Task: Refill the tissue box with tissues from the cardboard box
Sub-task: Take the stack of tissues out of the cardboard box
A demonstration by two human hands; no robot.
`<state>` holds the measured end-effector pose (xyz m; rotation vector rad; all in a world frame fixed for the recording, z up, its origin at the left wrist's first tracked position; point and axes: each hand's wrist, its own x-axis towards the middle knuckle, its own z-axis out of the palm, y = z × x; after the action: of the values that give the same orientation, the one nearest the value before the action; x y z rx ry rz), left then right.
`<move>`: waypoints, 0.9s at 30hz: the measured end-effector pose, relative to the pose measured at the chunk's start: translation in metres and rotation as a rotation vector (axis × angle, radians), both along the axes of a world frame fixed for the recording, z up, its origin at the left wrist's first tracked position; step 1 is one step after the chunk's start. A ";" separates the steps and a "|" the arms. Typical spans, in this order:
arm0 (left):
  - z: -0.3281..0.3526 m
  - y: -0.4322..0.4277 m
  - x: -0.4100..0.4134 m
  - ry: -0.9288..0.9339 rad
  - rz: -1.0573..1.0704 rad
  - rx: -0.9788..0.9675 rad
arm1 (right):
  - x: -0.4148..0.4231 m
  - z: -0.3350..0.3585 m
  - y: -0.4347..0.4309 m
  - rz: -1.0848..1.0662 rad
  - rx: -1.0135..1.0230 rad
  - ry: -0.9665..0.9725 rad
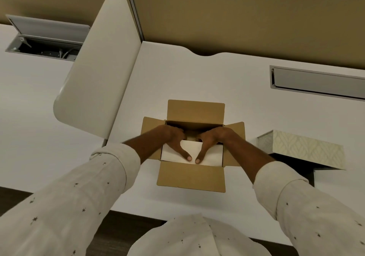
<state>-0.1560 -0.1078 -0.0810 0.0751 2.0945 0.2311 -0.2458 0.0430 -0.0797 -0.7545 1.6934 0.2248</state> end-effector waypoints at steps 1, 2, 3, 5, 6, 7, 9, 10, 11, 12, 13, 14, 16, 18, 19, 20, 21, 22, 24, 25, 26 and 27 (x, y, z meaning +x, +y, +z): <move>0.000 -0.001 0.000 0.005 -0.020 -0.003 | 0.001 -0.001 0.001 -0.012 -0.008 -0.011; -0.001 -0.001 0.000 0.015 -0.028 -0.003 | 0.001 -0.001 0.002 -0.027 -0.021 -0.018; -0.002 -0.002 0.000 0.031 -0.031 -0.003 | 0.002 0.000 0.003 -0.039 -0.040 -0.017; -0.003 -0.002 0.001 0.057 -0.018 -0.003 | 0.004 0.001 0.005 -0.052 -0.088 0.005; -0.003 -0.002 0.002 0.061 -0.003 0.000 | 0.005 0.001 0.005 -0.061 -0.108 0.022; -0.003 -0.003 0.002 0.060 0.011 0.005 | 0.006 0.000 0.006 -0.067 -0.124 0.039; -0.002 -0.004 0.003 0.055 0.044 0.028 | 0.008 -0.002 0.008 -0.069 -0.145 0.063; -0.001 -0.005 0.003 0.052 0.063 0.041 | 0.008 -0.003 0.009 -0.072 -0.155 0.068; 0.000 -0.005 0.003 0.048 0.075 0.050 | 0.008 -0.003 0.010 -0.077 -0.165 0.066; 0.001 -0.006 0.002 0.041 0.077 0.053 | 0.008 -0.003 0.011 -0.083 -0.173 0.062; 0.002 -0.006 0.002 0.028 0.074 0.053 | 0.009 -0.003 0.011 -0.089 -0.180 0.059; 0.003 -0.006 0.001 0.015 0.072 0.055 | 0.009 -0.002 0.011 -0.089 -0.189 0.059; 0.004 -0.008 0.002 0.016 0.079 0.075 | 0.012 0.001 0.011 -0.070 -0.224 0.073; 0.007 -0.013 0.004 0.042 0.106 0.129 | 0.016 0.004 0.010 -0.055 -0.275 0.089; 0.009 -0.018 0.005 0.059 0.123 0.167 | 0.018 0.006 0.009 -0.046 -0.301 0.106; 0.013 -0.022 0.005 0.077 0.137 0.202 | 0.021 0.009 0.008 -0.031 -0.326 0.137; 0.017 -0.027 0.005 0.095 0.146 0.234 | 0.023 0.012 0.006 -0.012 -0.349 0.181; 0.021 -0.032 0.006 0.115 0.149 0.262 | 0.026 0.015 0.005 0.007 -0.374 0.233; 0.030 -0.042 0.006 0.158 0.143 0.308 | 0.034 0.019 0.003 0.020 -0.447 0.346; 0.034 -0.047 0.008 0.181 0.144 0.323 | 0.039 0.020 0.003 0.012 -0.499 0.410; 0.037 -0.051 0.009 0.204 0.153 0.336 | 0.044 0.020 0.005 0.001 -0.560 0.480; 0.040 -0.055 0.011 0.224 0.169 0.349 | 0.049 0.020 0.007 -0.008 -0.626 0.552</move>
<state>-0.1445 -0.1625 -0.0407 0.1374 2.2637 0.7186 -0.1969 0.0503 -0.0600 -1.2216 2.3324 -0.1317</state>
